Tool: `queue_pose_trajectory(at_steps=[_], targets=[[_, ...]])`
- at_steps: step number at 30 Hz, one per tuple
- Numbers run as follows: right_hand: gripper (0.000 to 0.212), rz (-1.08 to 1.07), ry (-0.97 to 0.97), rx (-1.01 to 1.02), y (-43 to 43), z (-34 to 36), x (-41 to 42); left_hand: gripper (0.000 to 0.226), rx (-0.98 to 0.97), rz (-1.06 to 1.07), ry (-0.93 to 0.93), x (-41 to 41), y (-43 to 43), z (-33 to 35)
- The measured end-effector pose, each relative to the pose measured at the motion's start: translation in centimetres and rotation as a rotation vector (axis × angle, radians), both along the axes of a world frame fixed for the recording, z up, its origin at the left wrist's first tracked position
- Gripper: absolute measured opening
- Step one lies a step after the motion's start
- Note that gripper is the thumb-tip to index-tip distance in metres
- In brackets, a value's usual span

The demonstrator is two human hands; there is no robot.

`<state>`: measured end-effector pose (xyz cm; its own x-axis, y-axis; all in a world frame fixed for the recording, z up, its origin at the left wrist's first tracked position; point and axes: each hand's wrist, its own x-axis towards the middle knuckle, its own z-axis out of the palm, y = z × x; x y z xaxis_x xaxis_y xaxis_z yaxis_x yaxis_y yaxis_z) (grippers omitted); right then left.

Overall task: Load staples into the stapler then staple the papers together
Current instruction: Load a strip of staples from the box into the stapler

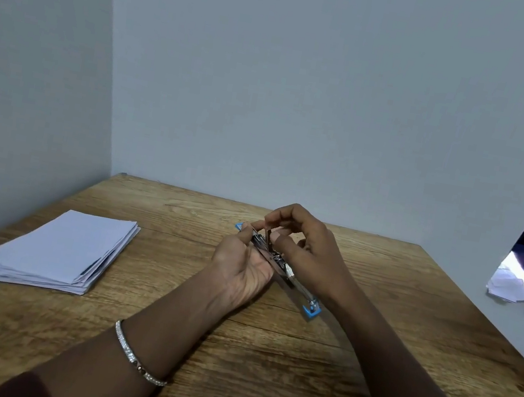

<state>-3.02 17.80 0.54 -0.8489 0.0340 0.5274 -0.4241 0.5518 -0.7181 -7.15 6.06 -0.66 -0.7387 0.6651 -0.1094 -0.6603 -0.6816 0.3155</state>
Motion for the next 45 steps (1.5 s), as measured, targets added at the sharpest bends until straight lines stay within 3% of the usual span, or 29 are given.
queue_pose_trajectory(at_steps=[9, 12, 14, 22, 28, 34, 41, 45], targets=[[0.005, -0.15, 0.14, 0.185, -0.3, 0.2, 0.0, 0.062, -0.08, 0.002, 0.081, 0.0, 0.0, 0.0], [0.009, -0.204, 0.133, 0.246, -0.4, -0.1, -0.1, 0.049, -0.056, 0.014, 0.084, 0.3, 0.2, 0.2], [0.009, -0.199, 0.118, 0.239, -0.6, -0.3, -0.3, 0.038, -0.041, 0.024, 0.075, 0.6, 0.2, 0.3], [0.011, -0.185, 0.09, 0.217, -0.6, -0.3, -0.2, 0.056, -0.07, -0.004, 0.102, 0.6, 0.2, 0.4], [0.01, -0.136, 0.104, 0.077, -0.6, -0.4, -0.1, 0.066, -0.072, -0.039, 0.136, 0.4, 0.0, 0.4], [0.014, -0.11, 0.107, 0.116, -0.4, -0.4, -0.2, 0.062, -0.103, 0.001, 0.086, 0.2, 0.2, 0.4], [0.015, -0.021, 0.083, 0.036, 0.0, -0.3, 0.1, 0.056, -0.128, -0.095, 0.138, 0.8, -0.3, 0.4], [0.016, -0.019, 0.102, 0.129, 0.4, 0.1, 0.5, 0.049, -0.179, -0.11, 0.159, 0.9, -0.3, 0.3]])
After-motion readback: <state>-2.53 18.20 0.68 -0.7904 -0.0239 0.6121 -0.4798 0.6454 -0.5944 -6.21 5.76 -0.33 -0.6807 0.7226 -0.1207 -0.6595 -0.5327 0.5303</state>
